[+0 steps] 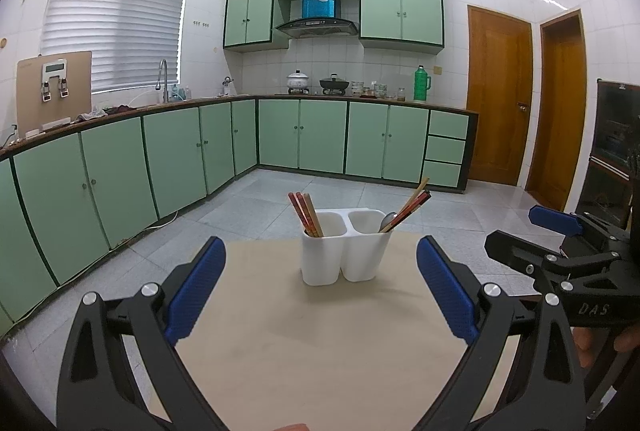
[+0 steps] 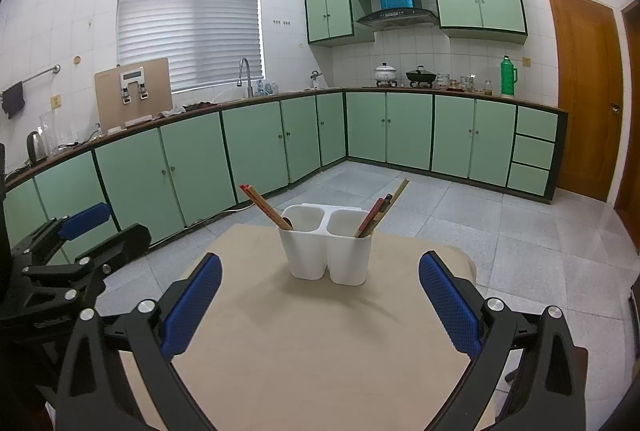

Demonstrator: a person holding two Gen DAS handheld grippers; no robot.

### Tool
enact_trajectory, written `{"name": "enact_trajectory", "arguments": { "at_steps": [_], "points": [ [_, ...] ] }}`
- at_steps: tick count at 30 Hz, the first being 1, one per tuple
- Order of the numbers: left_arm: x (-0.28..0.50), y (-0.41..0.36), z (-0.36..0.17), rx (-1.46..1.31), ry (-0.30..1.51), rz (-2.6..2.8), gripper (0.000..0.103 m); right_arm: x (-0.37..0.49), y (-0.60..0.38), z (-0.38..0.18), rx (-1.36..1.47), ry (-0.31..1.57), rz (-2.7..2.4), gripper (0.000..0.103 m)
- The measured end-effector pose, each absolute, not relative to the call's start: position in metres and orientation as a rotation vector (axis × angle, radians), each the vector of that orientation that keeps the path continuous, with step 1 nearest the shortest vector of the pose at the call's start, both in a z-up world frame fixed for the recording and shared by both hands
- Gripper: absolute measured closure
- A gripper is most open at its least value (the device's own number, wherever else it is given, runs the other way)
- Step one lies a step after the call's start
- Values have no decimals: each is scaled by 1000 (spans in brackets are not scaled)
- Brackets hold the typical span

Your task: Organize utensils

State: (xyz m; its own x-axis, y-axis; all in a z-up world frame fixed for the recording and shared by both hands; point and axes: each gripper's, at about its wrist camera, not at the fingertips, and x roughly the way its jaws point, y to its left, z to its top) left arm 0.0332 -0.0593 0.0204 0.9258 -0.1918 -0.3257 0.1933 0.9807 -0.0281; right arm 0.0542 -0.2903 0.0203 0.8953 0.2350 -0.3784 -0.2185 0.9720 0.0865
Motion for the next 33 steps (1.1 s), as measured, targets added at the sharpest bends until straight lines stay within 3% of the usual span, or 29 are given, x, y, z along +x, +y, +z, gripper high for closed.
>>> {"name": "enact_trajectory", "arguments": {
  "at_steps": [33],
  "points": [
    [34, -55, 21, 5, 334, -194, 9, 58, -291, 19, 46, 397, 233, 6]
  ]
}}
